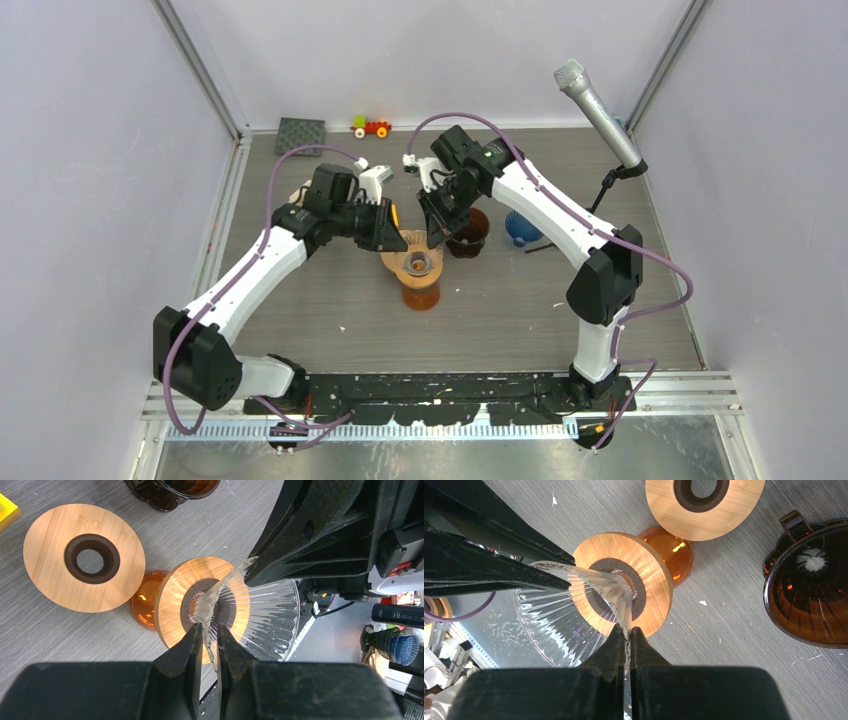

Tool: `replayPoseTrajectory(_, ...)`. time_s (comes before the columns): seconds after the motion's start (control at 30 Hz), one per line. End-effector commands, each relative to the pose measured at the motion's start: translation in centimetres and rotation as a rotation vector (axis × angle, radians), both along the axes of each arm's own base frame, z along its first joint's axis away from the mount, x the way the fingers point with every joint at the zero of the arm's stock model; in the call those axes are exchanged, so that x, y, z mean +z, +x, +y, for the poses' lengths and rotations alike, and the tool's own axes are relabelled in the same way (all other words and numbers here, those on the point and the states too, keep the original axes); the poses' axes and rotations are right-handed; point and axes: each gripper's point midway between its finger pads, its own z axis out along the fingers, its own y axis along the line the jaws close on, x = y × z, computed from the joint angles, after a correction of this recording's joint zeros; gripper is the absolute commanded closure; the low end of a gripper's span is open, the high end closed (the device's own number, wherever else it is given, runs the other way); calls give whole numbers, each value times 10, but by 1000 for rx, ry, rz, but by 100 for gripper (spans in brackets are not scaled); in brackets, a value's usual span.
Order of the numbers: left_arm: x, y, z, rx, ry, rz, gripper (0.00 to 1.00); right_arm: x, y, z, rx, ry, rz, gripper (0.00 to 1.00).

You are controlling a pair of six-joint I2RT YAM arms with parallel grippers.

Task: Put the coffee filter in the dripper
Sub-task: Place the coffee dripper in the dripper holder.

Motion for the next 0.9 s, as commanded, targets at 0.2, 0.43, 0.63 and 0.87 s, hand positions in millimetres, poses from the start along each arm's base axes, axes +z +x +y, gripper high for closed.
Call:
replayPoseTrajectory(0.2,-51,-5,9,-22,146,-29,100,-28,11,2,-6,-26,-40,99)
replayPoseTrajectory(0.43,-64,-12,10,-53,176,-63,100,-29,11,3,-6,-15,-89,100)
replayPoseTrajectory(0.63,-76,-17,13,-71,189,-81,100,-30,8,8,7,-18,-106,100)
replayPoseTrajectory(0.87,-89,-20,14,-84,197,-78,100,-39,8,9,9,-37,-98,99)
